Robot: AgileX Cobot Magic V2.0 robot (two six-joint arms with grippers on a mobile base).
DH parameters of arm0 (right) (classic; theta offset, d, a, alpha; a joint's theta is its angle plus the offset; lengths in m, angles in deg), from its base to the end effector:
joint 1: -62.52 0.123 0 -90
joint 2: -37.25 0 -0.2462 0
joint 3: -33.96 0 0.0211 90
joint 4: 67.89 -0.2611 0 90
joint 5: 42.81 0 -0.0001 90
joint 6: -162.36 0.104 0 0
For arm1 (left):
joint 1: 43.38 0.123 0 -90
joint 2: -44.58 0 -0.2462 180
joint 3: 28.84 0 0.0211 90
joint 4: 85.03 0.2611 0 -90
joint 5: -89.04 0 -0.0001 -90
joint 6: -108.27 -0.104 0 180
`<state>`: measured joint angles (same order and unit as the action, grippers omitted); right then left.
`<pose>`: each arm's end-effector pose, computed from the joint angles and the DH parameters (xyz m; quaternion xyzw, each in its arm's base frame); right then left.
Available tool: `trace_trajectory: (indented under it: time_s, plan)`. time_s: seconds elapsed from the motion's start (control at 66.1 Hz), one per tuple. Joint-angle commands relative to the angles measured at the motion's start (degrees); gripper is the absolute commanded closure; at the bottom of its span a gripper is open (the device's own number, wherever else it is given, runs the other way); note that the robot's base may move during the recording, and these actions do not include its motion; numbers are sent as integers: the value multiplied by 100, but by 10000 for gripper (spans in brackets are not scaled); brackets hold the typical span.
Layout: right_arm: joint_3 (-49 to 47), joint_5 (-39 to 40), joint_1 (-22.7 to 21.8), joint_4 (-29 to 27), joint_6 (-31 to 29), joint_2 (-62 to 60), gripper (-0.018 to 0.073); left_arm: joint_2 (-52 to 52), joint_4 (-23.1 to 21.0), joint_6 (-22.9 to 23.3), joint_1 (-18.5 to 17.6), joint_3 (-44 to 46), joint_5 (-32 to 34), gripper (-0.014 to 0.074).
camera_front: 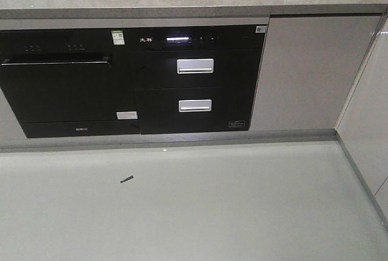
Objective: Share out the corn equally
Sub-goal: 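Drive the base toward the counter with the pot and plates, then drive closer and center the base in front of the corn pot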
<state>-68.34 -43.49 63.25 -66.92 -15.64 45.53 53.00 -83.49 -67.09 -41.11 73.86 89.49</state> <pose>0.1192 0.0015 0.2038 0.0019 0.6862 0.0111 0.7273 0.1188 0.0047 0.2081 -0.0317 0.6766 -0.0054 0.7357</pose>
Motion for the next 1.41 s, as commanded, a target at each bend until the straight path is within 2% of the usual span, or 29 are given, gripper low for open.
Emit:
trace_trajectory:
  time_s: [0.0,1.392]
  plan:
    - [55,456,7,-3,-35,-3,561,-91,-54,51,-24,-76,436,603]
    - [55,456,7,-3,-35,-3,561,-91,-54,51,-24,-76,436,603]
